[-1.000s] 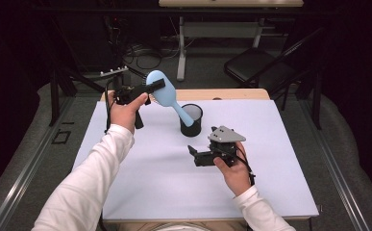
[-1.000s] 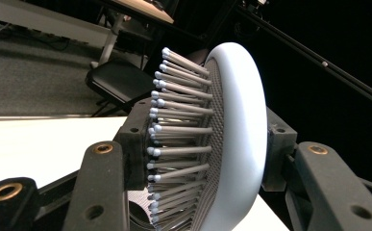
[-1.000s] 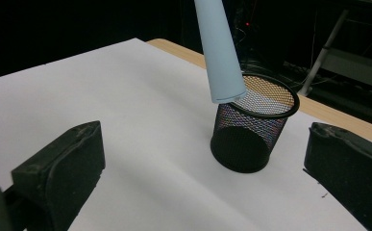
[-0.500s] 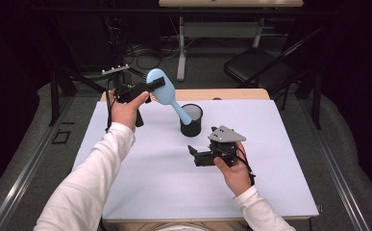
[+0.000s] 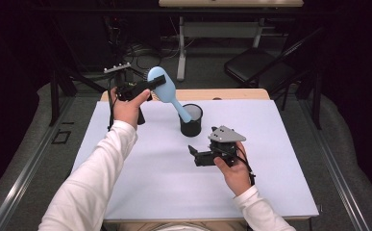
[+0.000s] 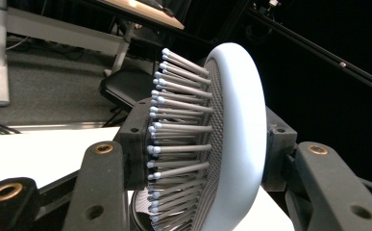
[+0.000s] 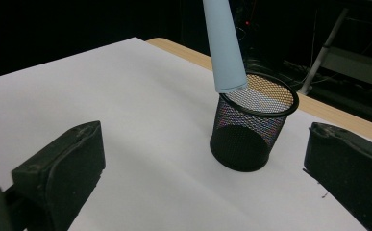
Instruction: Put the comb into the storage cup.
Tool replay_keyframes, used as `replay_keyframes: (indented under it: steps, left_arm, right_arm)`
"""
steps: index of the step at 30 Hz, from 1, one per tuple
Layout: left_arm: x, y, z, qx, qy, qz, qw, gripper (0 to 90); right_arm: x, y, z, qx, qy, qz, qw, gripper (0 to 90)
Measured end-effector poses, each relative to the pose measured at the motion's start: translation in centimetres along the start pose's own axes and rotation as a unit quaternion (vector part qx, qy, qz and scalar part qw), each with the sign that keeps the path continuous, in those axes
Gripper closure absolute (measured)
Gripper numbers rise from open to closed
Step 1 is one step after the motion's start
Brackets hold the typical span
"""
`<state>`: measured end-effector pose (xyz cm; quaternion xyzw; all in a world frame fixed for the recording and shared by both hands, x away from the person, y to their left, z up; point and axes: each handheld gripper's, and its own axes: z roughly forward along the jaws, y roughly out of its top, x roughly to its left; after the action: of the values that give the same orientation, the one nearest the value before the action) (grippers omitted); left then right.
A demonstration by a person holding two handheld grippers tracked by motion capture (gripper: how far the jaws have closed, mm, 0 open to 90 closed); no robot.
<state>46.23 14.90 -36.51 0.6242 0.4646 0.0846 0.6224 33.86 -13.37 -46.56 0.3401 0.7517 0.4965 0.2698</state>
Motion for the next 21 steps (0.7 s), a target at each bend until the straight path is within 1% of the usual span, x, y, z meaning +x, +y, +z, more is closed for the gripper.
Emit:
replay_keyframes:
  steps: [4,8,12,14,18,21]
  left_arm:
    - [0.12,0.04,0.18,-0.006,0.004,0.0,1.0,50.5]
    - [0.17,0.16,0.28,-0.007,0.011,0.004,0.9999,50.5]
    - [0.03,0.27,0.45,-0.012,0.017,0.005,0.9998,50.5]
    - [-0.01,0.35,0.52,-0.013,0.018,0.011,0.9997,50.5]
    - [-0.35,0.44,0.75,-0.014,0.02,0.015,0.9996,50.5]
    - [-0.67,0.47,0.99,-0.015,0.022,0.024,0.9994,50.5]
  right_arm:
    - [0.0,0.0,0.0,0.0,0.0,0.0,1.0,0.2]
    - [0.0,0.0,0.0,0.0,0.0,0.0,1.0,0.3]
    - [-0.01,-0.01,0.01,0.001,0.0,-0.001,1.0,0.2]
    - [-0.01,-0.01,0.01,0.001,0.0,-0.001,1.0,0.3]
    - [-0.02,-0.01,0.01,0.001,0.0,0.0,1.0,0.3]
    - [-0.02,0.0,-0.01,0.0,0.0,0.0,1.0,0.2]
